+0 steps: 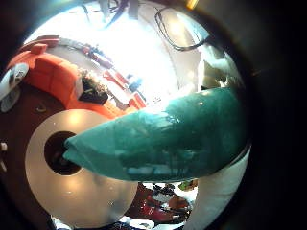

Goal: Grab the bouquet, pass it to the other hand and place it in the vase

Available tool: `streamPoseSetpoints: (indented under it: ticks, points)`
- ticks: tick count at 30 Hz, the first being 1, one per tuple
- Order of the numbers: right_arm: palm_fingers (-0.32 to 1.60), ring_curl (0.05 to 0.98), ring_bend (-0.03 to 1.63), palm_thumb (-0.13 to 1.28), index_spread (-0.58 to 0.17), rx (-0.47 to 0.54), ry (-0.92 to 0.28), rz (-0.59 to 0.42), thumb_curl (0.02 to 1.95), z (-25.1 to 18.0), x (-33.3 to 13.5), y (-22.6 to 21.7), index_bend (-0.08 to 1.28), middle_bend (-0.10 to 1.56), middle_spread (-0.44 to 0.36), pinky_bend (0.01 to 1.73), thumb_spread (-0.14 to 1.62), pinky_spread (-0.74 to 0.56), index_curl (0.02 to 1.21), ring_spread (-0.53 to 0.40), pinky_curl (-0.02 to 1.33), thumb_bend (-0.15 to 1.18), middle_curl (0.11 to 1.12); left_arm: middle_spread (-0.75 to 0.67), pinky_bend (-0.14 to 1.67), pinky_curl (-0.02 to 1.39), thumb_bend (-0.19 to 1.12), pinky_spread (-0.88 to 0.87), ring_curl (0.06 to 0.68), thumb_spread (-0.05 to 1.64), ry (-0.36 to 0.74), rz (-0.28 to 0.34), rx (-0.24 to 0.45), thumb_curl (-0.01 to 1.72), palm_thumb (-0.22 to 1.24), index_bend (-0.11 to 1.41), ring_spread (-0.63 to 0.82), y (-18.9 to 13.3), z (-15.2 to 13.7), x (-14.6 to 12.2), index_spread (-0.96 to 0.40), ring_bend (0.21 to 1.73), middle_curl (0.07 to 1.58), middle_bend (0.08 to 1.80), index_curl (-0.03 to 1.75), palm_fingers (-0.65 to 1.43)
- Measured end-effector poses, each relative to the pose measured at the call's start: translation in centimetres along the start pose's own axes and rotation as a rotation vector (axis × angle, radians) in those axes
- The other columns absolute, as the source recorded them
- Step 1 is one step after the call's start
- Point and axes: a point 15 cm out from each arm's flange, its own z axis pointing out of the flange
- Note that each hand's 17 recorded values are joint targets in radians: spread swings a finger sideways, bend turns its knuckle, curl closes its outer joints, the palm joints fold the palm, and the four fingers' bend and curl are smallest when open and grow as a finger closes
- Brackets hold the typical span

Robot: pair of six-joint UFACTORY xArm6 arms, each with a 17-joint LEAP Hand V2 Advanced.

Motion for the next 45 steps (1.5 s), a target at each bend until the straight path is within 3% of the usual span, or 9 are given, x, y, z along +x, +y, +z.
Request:
streamPoseSetpoints:
  ticks: [15, 22, 24, 25, 26, 28, 31, 34, 45]
  points:
    - [-0.02, 0.267, 0.36, 0.74, -0.265, -0.005, 0.004, 0.005, 0.53, 0.0, 0.3, 0.1, 0.16, 0.18, 0.177, 0.46, 1.05, 0.43, 0.24, 0.255, 0.33, -0.02, 0.27, -0.41, 1.02, 1.13, -0.02, -0.68, 0.548, 1.05, 0.005, -0.056, 0.013, 0.83, 0.93, 0.90, -0.37, 0.0, 0.1, -3.3, -0.64, 1.50, 0.79, 1.33, 1.07, 1.12]
    - [-0.01, 0.268, 0.36, 0.74, -0.261, -0.013, 0.000, 0.007, 0.54, 0.2, 0.2, 0.3, 0.16, 0.18, 0.176, 0.47, 1.05, 0.44, 0.26, 0.249, 0.33, -0.02, 0.27, -0.41, 1.00, 1.07, -0.07, -0.68, 0.521, 1.00, 0.025, -0.094, -0.004, 0.71, 0.68, 0.78, -0.39, 0.5, 0.7, -4.5, -0.64, 1.43, 0.78, 1.26, 1.06, 1.05]
    - [-0.01, 0.268, 0.36, 0.74, -0.259, -0.016, -0.002, 0.010, 0.54, 0.2, 0.4, 0.3, 0.16, 0.18, 0.176, 0.47, 1.05, 0.44, 0.26, 0.248, 0.33, -0.02, 0.27, -0.40, 0.91, 1.02, -0.08, -0.68, 0.508, 1.00, 0.037, -0.110, -0.016, 0.66, 0.56, 0.67, -0.40, 0.9, 1.2, -4.9, -0.62, 1.35, 0.78, 1.23, 1.04, 0.78]
    - [-0.01, 0.269, 0.37, 0.74, -0.258, -0.019, -0.004, 0.011, 0.54, 0.3, 0.4, 0.4, 0.16, 0.18, 0.176, 0.47, 1.05, 0.44, 0.26, 0.248, 0.33, -0.02, 0.27, -0.39, 0.82, 1.01, -0.08, -0.65, 0.505, 1.00, 0.040, -0.115, -0.022, 0.64, 0.51, 0.61, -0.37, 1.0, 1.4, -5.1, -0.60, 1.29, 0.78, 1.22, 1.03, 0.54]
    - [-0.01, 0.269, 0.37, 0.74, -0.254, -0.020, -0.003, 0.011, 0.54, 0.3, 0.4, 0.4, 0.17, 0.18, 0.176, 0.47, 1.05, 0.45, 0.27, 0.247, 0.32, -0.02, 0.27, -0.27, 0.60, 1.03, -0.10, -0.48, 0.542, 1.00, 0.044, -0.122, -0.032, 0.60, 0.42, 0.54, -0.22, 1.2, 1.7, -5.3, -0.49, 1.22, 0.78, 1.04, 1.01, -0.12]
    - [-0.01, 0.269, 0.37, 0.75, -0.252, -0.020, -0.004, 0.011, 0.54, 0.3, 0.4, 0.4, 0.16, 0.18, 0.176, 0.48, 1.05, 0.45, 0.27, 0.247, 0.33, -0.02, 0.27, -0.01, 0.46, 0.94, -0.10, -0.25, 0.419, 0.97, 0.041, -0.134, -0.055, 0.55, 0.30, 0.37, 0.04, 1.4, 2.0, -5.8, -0.29, 1.08, 0.63, 0.72, 0.93, -0.37]
    - [0.00, 0.269, 0.36, 0.75, -0.252, -0.021, -0.004, 0.006, 0.54, 0.3, 0.4, 0.4, 0.17, 0.18, 0.176, 0.48, 1.05, 0.45, 0.28, 0.240, 0.32, -0.02, 0.27, 0.29, 0.31, 0.82, -0.07, 0.09, 0.297, 0.94, 0.004, -0.165, -0.096, 0.48, 0.18, 0.16, 0.31, 1.5, 2.0, -7.9, -0.06, 0.89, 0.46, 0.47, 0.80, -0.35]
    - [0.01, 0.268, 0.36, 0.75, -0.245, -0.022, -0.004, 0.007, 0.54, 0.3, 0.4, 0.4, 0.18, 0.17, 0.176, 0.47, 1.05, 0.45, 0.29, 0.240, 0.32, -0.02, 0.27, 0.44, 0.22, 0.70, -0.05, 0.32, 0.237, 0.92, -0.008, -0.191, -0.093, 0.44, 0.13, 0.11, 0.46, 0.9, 1.4, -9.7, 0.09, 0.77, 0.37, 0.33, 0.69, -0.28]
    - [0.05, 0.268, 0.37, 0.76, -0.241, -0.039, -0.018, 0.003, 0.54, 0.4, 0.3, 0.8, 0.18, 0.18, 0.163, 0.47, 1.04, 0.46, 0.31, 0.238, 0.31, -0.02, 0.27, 0.61, 0.17, 0.46, -0.04, 0.58, 0.167, 0.88, -0.100, -0.233, -0.016, 0.37, 0.12, 0.12, 0.65, 0.8, -3.4, -13.5, 0.25, 0.58, 0.29, 0.18, 0.42, -0.15]
